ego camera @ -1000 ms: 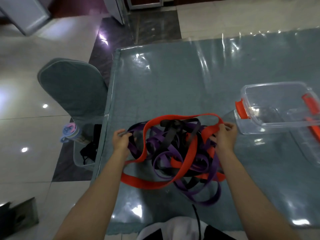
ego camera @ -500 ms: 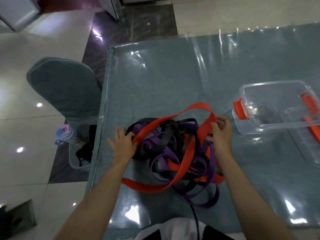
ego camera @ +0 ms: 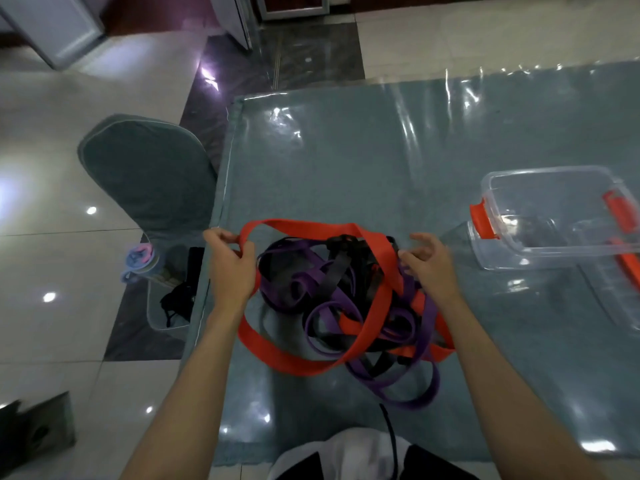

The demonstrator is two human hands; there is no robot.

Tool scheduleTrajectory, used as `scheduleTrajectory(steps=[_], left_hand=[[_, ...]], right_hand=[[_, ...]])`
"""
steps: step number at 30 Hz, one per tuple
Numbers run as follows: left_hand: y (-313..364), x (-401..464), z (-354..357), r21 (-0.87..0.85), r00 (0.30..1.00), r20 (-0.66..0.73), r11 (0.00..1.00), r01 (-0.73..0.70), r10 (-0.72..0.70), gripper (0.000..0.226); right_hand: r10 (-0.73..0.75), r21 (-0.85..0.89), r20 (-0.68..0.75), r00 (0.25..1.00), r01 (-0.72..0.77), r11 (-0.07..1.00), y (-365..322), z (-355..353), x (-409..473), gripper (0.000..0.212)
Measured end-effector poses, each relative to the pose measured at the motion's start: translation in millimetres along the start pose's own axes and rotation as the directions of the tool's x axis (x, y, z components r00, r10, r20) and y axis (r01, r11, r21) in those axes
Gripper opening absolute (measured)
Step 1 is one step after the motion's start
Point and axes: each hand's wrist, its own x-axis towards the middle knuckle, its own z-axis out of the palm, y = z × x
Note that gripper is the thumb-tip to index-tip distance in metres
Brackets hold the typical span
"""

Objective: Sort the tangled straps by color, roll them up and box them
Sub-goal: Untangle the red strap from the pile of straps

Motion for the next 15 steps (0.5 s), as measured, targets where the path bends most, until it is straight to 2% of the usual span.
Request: scheduleTrajectory(steps=[3, 6, 8, 10, 13, 15], left_hand=[[6.8, -13.0, -13.0, -0.095, 0.993, 0.116, 0.995, 0.033, -0.022, 0.055], [10.7, -32.2, -18.9, -0.125, 0.973, 0.228, 0.99, 0.057, -0.027, 0.057], [16.0, -49.1, -19.2, -0.179, 0.956, 0.292, 0.983, 0.035, 0.019, 0.052], [18.9, -68.4, -13.7, -0.207, 0.915, 0.388, 0.978, -0.03, 0.11, 0.044], [19.0, -99.4, 7.9, -0.143, 0.783, 0.595, 0.983, -0.116, 0.179, 0.029], [16.7, -120.0, 29.7, -0.072, 0.708, 0.683, 0.981, -0.178, 0.179, 0.024]], right_hand=[[-0.003, -0.218, 0.143, 0.99, 0.035, 0.975, 10.6, -1.6, -7.8, 0.025], [-0.029, -0.447, 0.264, 0.964, 0.149, 0.882, 13.4, -4.2, -21.7, 0.027], [-0.109, -0.492, 0.191, 0.975, 0.191, 0.849, 15.2, -5.2, -32.9, 0.032], [-0.156, -0.49, 0.074, 0.985, 0.172, 0.855, 17.9, -7.4, -42.9, 0.033], [-0.139, -0.545, 0.023, 0.99, 0.129, 0.828, 23.5, -15.6, -58.0, 0.029], [-0.193, -0.613, 0.042, 0.98, 0.178, 0.77, 28.4, -21.1, -72.1, 0.033]])
